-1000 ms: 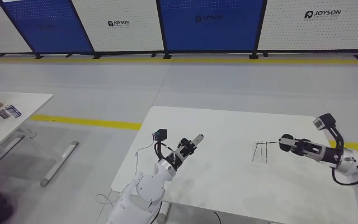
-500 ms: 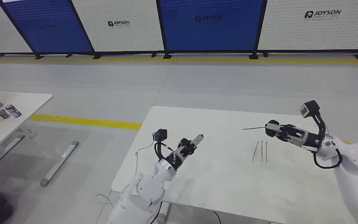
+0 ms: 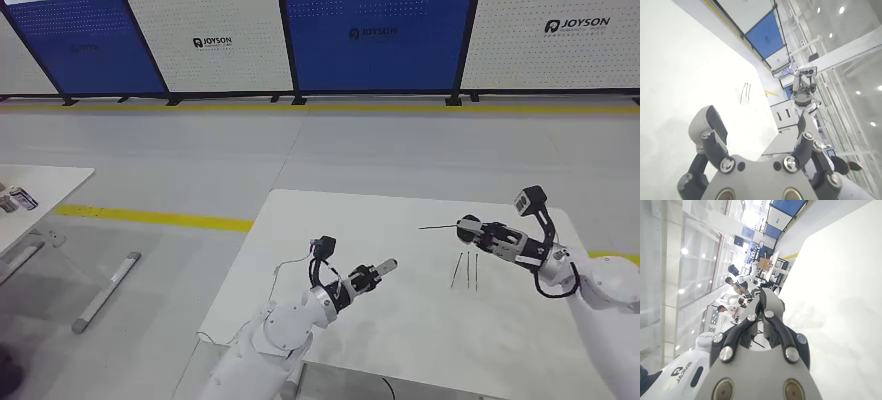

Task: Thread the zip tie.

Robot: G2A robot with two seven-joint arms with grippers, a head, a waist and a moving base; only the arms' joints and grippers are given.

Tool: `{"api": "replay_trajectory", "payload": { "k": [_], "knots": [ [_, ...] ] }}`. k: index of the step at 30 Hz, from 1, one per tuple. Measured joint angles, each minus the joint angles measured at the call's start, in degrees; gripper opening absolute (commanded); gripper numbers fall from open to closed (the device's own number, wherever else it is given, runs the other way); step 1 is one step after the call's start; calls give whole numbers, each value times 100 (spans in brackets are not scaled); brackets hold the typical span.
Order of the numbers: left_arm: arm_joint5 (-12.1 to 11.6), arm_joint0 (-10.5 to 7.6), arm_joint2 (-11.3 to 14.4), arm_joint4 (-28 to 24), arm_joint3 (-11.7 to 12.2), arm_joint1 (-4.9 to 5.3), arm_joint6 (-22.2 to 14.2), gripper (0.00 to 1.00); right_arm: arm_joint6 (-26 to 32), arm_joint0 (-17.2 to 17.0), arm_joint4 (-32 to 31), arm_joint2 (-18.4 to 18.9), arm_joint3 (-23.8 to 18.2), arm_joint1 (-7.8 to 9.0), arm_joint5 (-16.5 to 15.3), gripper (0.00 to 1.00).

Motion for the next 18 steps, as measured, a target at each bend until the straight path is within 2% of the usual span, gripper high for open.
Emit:
{"api": "replay_trajectory", "payload": {
  "k": [10,11,14,18],
  "knots": [
    [-34,-15,18,-59,3,-9,54,100,-96,-36,23,-27,-66,-14,11,0],
    [-64,-20,40,-176,9,-23,108,100,-221,-53,34,-60,-111,-31,14,0],
    [-201,-144,111,-1037,150,-81,173,100,-667,-48,63,-273,-193,-119,-9,0],
    [-508,-429,268,-2067,458,-166,268,100,-1518,62,-268,-776,-164,-296,-82,0]
  ]
}}
